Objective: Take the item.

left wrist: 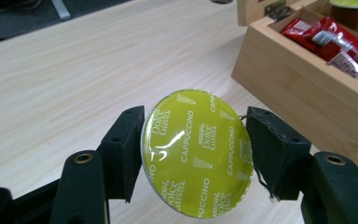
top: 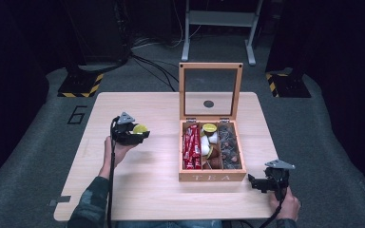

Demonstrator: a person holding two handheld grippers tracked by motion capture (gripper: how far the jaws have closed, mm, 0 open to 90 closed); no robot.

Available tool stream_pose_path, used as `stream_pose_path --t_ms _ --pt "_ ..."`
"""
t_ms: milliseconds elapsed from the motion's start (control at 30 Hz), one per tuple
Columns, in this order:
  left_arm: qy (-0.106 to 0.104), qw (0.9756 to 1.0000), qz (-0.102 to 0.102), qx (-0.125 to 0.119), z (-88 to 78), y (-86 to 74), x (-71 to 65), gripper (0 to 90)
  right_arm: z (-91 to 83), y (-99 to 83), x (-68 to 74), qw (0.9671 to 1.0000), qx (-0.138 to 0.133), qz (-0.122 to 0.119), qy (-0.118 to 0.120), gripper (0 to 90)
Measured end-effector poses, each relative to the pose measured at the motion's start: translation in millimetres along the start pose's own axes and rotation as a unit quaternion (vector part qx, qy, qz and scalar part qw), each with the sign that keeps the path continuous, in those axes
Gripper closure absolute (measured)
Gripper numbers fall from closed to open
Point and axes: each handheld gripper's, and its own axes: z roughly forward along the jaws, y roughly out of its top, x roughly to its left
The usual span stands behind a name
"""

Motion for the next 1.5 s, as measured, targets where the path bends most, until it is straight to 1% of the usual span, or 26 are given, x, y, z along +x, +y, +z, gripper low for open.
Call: stream_pose_path --t_ms 100,200,267,333,367,467,533,600,633,700,733,767,800,867,933,967,1033,1067,1167,1300,1333,1367,1400,1433,1467,1500 --pt "-0.002 0.9999 -0.01 0.006 8.1 -4.9 1.6 39.4 0.0 0.0 -0.1 1.0 0.0 -0.001 0.0 0.0" --pt "-0.005 0.9997 -0.011 0.021 14.1 -9.8 5.2 39.4 0.0 -0.1 -0.2 1.0 0.001 -0.002 0.0 0.0" --pt "-0.008 0.9995 -0.018 0.026 18.7 -13.6 7.8 39.4 0.0 -0.1 -0.1 1.0 0.001 -0.001 0.0 0.0" --pt "-0.01 0.9991 -0.031 0.027 22.7 -17.2 9.9 39.4 -0.1 -0.1 -0.2 1.0 0.001 -0.002 0.0 0.0" --pt "-0.013 0.9988 -0.038 0.028 23.9 -18.3 10.6 39.4 0.0 -0.1 -0.1 1.0 0.0 -0.001 0.0 0.0" --pt "-0.015 0.9982 -0.046 0.035 26.9 -21.2 12.6 39.4 0.0 -0.1 -0.2 1.0 0.001 -0.002 0.0 0.0" --pt "-0.016 0.998 -0.049 0.037 28.5 -22.7 13.4 39.4 0.0 0.0 -0.1 1.0 0.0 -0.001 0.0 0.0" --pt "-0.015 0.9979 -0.047 0.043 30.0 -23.9 14.3 39.3 0.0 -0.1 -0.1 1.0 0.0 -0.001 0.0 0.0" --pt "-0.015 0.9974 -0.057 0.041 31.6 -24.8 13.7 39.4 -0.1 -0.1 -0.2 1.0 0.001 -0.002 0.0 0.0" --pt "-0.015 0.9976 -0.051 0.045 32.7 -25.5 15.8 39.3 -0.1 -0.1 -0.2 1.0 0.001 -0.002 0.0 0.0" --pt "-0.015 0.9974 -0.054 0.046 33.5 -26.3 16.6 39.3 -0.1 -0.1 -0.2 1.0 0.001 -0.002 0.0 0.0" --pt "-0.015 0.997 -0.062 0.044 34.6 -27.1 16.4 39.3 0.0 -0.1 -0.1 1.0 0.0 -0.001 0.0 0.0" --pt "-0.017 0.9968 -0.06 0.051 34.8 -27.7 17.8 39.3 0.0 -0.1 -0.1 1.0 0.0 -0.001 0.0 0.0" --pt "-0.011 0.9965 -0.067 0.049 37.1 -29.9 18.6 39.3 0.0 -0.1 -0.1 1.0 0.0 -0.001 0.0 0.0" --pt "-0.013 0.9954 -0.08 0.05 39.2 -32.7 18.3 39.3 0.0 -0.1 -0.2 1.0 0.001 -0.002 0.0 0.0" --pt "-0.009 0.9962 -0.07 0.051 40.1 -34.1 19.9 39.3 0.0 -0.1 -0.1 1.0 0.001 -0.002 0.0 0.0" --pt "-0.012 0.9952 -0.078 0.058 42.7 -37.6 20.2 39.3 -0.1 -0.1 -0.2 1.0 0.001 -0.002 0.0 0.0" --pt "-0.011 0.9952 -0.076 0.062 43.6 -39.0 21.3 39.3 0.0 0.0 0.0 1.0 0.0 0.0 0.0 0.0" --pt "-0.01 0.9945 -0.088 0.056 45.4 -41.9 21.1 39.1 -0.1 -0.1 -0.2 1.0 0.001 -0.002 0.0 0.0" --pt "-0.01 0.9944 -0.085 0.062 44.8 -41.3 21.6 38.4 -0.1 -0.1 -0.2 1.0 0.001 -0.002 0.0 0.0" --pt "-0.012 0.994 -0.093 0.056 44.9 -41.4 21.1 37.6 0.0 -0.1 -0.2 1.0 0.001 -0.002 0.0 0.0" --pt "-0.009 0.9937 -0.1 0.05 44.7 -41.3 20.6 34.2 -0.1 -0.1 -0.2 1.0 0.001 -0.002 0.0 0.0" --pt "-0.008 0.9939 -0.102 0.043 43.9 -41.1 20.9 30.7 0.0 -0.1 -0.1 1.0 0.0 -0.001 0.0 0.0" --pt "-0.01 0.9938 -0.101 0.045 41.3 -40.3 21.5 27.9 0.0 0.0 -0.1 1.0 0.0 -0.001 0.0 0.0" --pt "-0.01 0.9941 -0.1 0.041 40.3 -39.9 21.6 25.8 -0.1 -0.1 -0.2 1.0 0.001 -0.002 0.0 0.0" --pt "-0.008 0.9939 -0.104 0.037 39.0 -39.2 20.6 24.0 0.0 -0.1 -0.1 1.0 0.0 -0.001 0.0 0.0"
